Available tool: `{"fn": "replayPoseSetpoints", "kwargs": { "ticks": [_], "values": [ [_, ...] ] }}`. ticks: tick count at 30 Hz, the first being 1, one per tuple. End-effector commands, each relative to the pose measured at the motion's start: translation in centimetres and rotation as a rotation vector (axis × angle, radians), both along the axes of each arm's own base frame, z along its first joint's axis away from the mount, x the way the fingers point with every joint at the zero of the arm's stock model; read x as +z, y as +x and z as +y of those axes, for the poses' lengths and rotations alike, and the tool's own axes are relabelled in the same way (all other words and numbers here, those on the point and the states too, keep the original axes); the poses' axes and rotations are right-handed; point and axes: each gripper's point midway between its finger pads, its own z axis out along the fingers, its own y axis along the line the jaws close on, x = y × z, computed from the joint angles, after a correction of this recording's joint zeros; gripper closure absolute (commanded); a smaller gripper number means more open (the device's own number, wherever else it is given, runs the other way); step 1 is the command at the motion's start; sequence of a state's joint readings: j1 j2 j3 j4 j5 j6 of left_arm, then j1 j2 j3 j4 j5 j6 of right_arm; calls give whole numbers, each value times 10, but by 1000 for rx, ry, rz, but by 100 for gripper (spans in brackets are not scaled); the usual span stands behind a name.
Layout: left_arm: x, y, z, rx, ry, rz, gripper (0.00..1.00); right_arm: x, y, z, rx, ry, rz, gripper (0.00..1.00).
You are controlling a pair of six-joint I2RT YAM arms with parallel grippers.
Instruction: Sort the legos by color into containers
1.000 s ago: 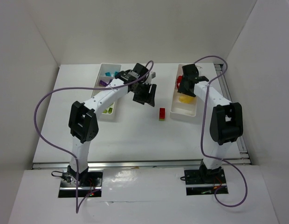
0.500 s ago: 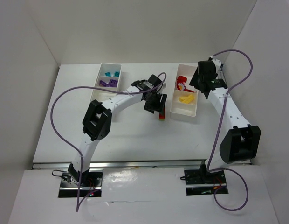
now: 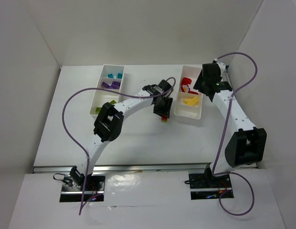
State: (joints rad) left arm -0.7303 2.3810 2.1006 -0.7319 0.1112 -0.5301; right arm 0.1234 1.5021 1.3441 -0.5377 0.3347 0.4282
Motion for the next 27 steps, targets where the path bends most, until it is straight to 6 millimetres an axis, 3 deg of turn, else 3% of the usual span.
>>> {"fn": "replayPoseSetpoints", "kwargs": {
  "ticks": [1, 4, 8, 9, 11, 12, 13, 14, 15, 18, 19, 22, 24, 27],
  "values": [
    [10, 11, 2, 26, 21, -49, 49, 4, -1, -1, 1, 6, -15, 38],
    [15, 12, 12, 36, 54, -78, 60, -1, -3, -1, 1, 5, -5, 38],
    [43, 6, 18, 13, 15, -96, 71, -1, -3, 4, 22, 22, -3, 38],
    [61, 13, 28, 20, -17, -112, 73, -2, -3, 10, 47, 42, 0, 38],
    [76, 7, 33, -17, -86, -78, 82, -5, -3, 19, 119, 53, 10, 38],
    [86, 13, 45, -18, -129, -65, 85, -6, -6, 34, 195, 97, 17, 38],
    [108, 14, 48, -44, -203, -77, 87, -3, -4, 42, 245, 117, 0, 38],
    [124, 1, 41, -124, -334, -15, 94, -3, -8, 49, 299, 125, 2, 38],
    [135, 10, 56, -125, -421, 7, 98, 0, -7, 57, 346, 143, -7, 37],
    [180, 2, 75, -231, -681, 95, 100, 6, -16, 93, 551, 240, -17, 33],
    [186, 2, 79, -246, -716, 100, 100, 22, -20, 108, 642, 305, -56, 31],
    [216, 1, 92, -305, -794, 50, 100, 42, -30, 134, 807, 386, -115, 24],
    [234, -3, 96, -363, -856, 25, 100, 57, -29, 143, 864, 414, -164, 18],
    [255, -7, 103, -420, -947, 30, 100, 63, -35, 172, 1008, 488, -168, 16]
  ]
}}
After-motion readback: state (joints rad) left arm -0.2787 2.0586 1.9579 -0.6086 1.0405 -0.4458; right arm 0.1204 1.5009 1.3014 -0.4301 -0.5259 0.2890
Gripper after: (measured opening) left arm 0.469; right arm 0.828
